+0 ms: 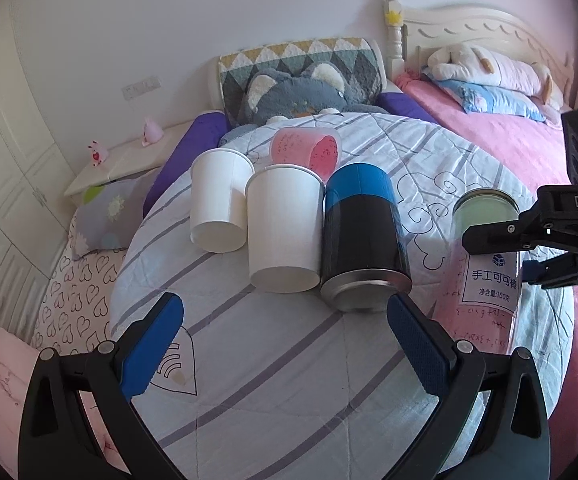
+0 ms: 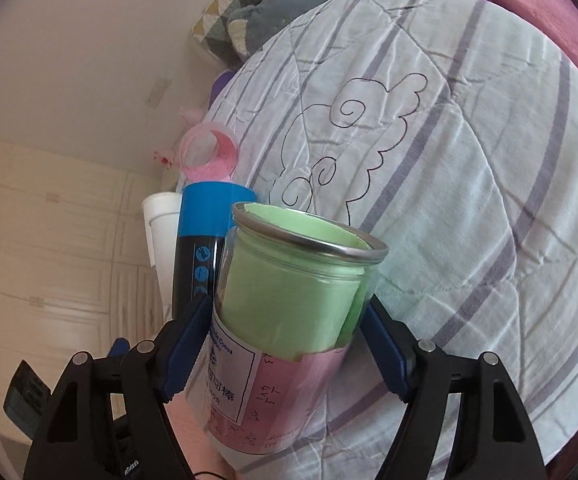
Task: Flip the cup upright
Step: 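Lift the jar with the right gripper and rotate it upright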
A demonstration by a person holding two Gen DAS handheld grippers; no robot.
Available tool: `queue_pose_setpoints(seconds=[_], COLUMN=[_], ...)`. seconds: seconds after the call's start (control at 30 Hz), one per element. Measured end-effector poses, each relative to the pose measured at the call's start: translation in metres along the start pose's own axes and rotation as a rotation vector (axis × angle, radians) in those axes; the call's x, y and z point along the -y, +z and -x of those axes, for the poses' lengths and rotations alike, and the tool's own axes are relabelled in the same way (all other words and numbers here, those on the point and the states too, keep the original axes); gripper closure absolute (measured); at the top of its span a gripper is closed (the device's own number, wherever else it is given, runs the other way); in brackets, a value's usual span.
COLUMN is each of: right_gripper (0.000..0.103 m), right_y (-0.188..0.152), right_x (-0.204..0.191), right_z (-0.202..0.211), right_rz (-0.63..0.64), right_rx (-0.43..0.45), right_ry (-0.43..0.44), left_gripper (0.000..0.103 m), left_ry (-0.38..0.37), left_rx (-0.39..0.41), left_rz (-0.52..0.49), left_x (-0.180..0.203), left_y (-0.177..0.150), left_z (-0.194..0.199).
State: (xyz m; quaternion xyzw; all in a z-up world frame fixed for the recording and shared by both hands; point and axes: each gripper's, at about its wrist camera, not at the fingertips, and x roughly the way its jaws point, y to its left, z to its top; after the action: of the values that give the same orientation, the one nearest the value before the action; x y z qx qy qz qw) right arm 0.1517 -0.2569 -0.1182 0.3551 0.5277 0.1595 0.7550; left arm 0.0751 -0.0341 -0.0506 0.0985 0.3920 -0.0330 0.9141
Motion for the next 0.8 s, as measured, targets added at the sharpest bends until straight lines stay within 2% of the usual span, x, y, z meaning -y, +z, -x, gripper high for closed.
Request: queue_pose_setpoints(seconds=[0.2, 0.3, 0.37, 0.5, 0.63, 0.73, 0.8], right_gripper=[0.027, 0.027, 0.027, 0.027, 0.027, 0.026, 0.023], right_y=[0.024, 0.032, 0.024, 0.025, 0.021, 0.019, 0.017], right_x=[-0.027, -0.038, -0.040, -0.053, -0.052, -0.038, -0.034], right_z=[-0.014, -0.027, -0.031, -0.046, -0.058, -0.066, -0.067], right_rz=[0.185, 0.242, 0.270, 0.321, 0.323, 0.272, 0.257], right_rx=[-0.164, -0.226, -0.272, -0.314, -0.346, -0.361, -0.340], right_ry=[-0.173, -0.221, -0.247, -0.288, -0.279, -0.198, -0.158], left_gripper=[0.000, 0.000, 0.000, 0.000, 0.000, 0.000, 0.000], left_ry=[-0.043, -0.038, -0.061, -0.082, -0.095, -0.083, -0.081], left_rx=[-0.007, -0.005, -0.014, -0.031, -0.043, -0.044, -0.045], left_rz=[-0.017, -0.032, -0.027, -0.020, -0.020, -0.026, -0.027], left_x=[0.011, 0.018, 0.021, 0.028, 0.039, 0.048, 0.053], left_y=[0.000, 0.000, 0.000, 0.000, -0.001, -0.001, -0.001], left_z=[0.006, 0.009, 0.010, 0.010, 0.011, 0.013, 0.015])
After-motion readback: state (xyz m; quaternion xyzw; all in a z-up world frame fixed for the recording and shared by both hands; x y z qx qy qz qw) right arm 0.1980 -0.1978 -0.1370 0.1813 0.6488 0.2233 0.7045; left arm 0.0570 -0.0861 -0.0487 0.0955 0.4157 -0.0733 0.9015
